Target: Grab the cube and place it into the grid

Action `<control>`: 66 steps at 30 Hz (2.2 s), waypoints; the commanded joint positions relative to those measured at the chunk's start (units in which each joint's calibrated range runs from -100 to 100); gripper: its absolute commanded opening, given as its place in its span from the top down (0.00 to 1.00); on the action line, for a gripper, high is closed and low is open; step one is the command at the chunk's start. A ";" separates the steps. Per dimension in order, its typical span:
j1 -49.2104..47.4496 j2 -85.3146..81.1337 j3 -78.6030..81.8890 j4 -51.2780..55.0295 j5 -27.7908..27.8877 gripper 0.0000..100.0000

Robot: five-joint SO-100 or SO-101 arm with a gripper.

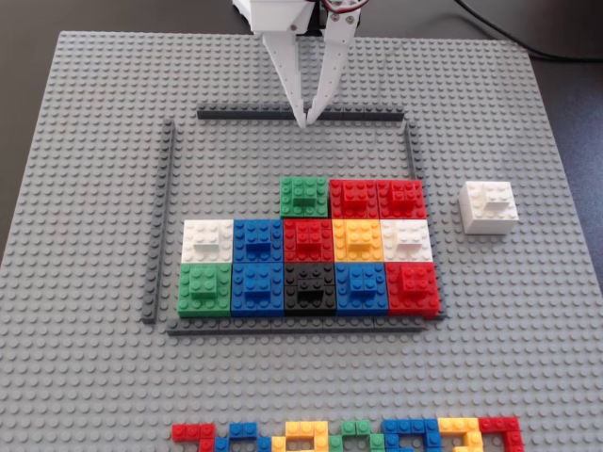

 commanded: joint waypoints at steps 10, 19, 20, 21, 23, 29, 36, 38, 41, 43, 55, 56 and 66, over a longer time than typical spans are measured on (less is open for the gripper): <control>-2.46 -1.95 0.62 -0.57 0.39 1.00; -2.75 -1.95 0.62 -0.96 0.44 1.00; -2.75 -1.95 0.62 -1.15 0.49 1.00; -2.83 -1.95 0.53 -1.35 0.54 1.00; -3.19 -1.95 -0.29 -1.30 0.63 1.00; -4.59 0.54 -6.36 0.07 0.68 1.00; -7.17 6.48 -18.14 3.20 0.83 1.00; -8.28 9.92 -22.58 4.03 0.83 1.00; -10.41 15.50 -29.56 5.39 0.39 1.00; -11.81 19.20 -33.82 6.13 0.20 1.00; -17.04 47.32 -61.91 11.11 -5.13 1.00; -17.63 49.47 -64.09 11.40 -5.52 1.00; -24.26 71.14 -87.37 14.97 -9.62 1.00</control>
